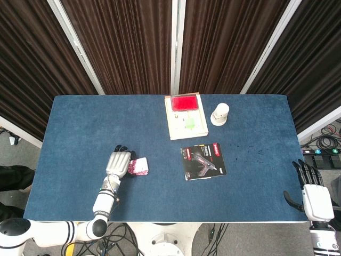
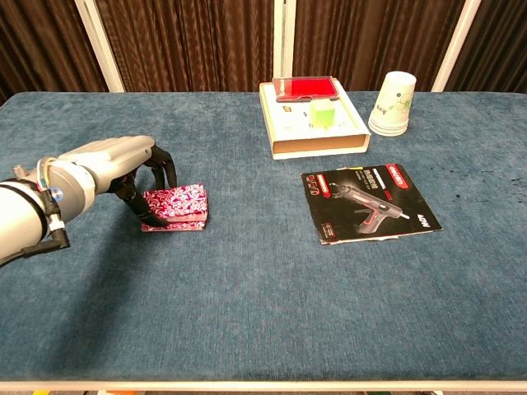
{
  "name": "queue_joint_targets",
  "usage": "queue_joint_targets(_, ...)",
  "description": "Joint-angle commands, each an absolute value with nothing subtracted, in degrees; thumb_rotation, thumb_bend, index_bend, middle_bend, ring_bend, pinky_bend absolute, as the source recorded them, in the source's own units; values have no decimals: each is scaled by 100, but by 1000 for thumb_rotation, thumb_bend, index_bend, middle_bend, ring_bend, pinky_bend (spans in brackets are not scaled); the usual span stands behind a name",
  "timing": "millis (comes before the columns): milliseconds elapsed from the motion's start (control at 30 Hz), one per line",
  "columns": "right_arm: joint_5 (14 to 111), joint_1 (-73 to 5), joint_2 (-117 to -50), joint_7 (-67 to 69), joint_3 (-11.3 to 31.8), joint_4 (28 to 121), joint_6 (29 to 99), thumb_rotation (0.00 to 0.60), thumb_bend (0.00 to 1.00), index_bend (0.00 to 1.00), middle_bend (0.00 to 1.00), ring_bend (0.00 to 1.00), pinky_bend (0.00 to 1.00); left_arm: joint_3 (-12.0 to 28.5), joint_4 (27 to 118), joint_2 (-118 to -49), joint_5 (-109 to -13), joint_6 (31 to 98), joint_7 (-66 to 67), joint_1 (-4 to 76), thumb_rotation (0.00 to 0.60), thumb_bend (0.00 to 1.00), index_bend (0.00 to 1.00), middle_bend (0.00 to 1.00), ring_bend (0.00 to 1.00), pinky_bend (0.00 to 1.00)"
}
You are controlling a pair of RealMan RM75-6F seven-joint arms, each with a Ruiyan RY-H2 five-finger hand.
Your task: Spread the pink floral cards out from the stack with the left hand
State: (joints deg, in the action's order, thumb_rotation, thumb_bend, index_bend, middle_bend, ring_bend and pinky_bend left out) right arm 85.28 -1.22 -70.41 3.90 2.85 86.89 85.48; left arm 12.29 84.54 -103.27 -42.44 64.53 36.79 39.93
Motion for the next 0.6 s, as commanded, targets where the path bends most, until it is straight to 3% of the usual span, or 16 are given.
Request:
queue_joint_targets(33, 8523, -125, -7046, 391, 284, 8682, 8540, 600, 230, 0, 0, 0, 0, 1221, 8453, -10313, -4211, 6439, 3678, 3986, 600, 260, 497, 500, 164, 87)
queue_joint_targets(600, 8525, -127, -7056, 350, 284, 8692, 8540, 600, 230, 0, 0, 0, 0, 1146, 8527, -10111, -4357, 6157, 3120, 3856, 600, 282, 524, 527, 179, 86)
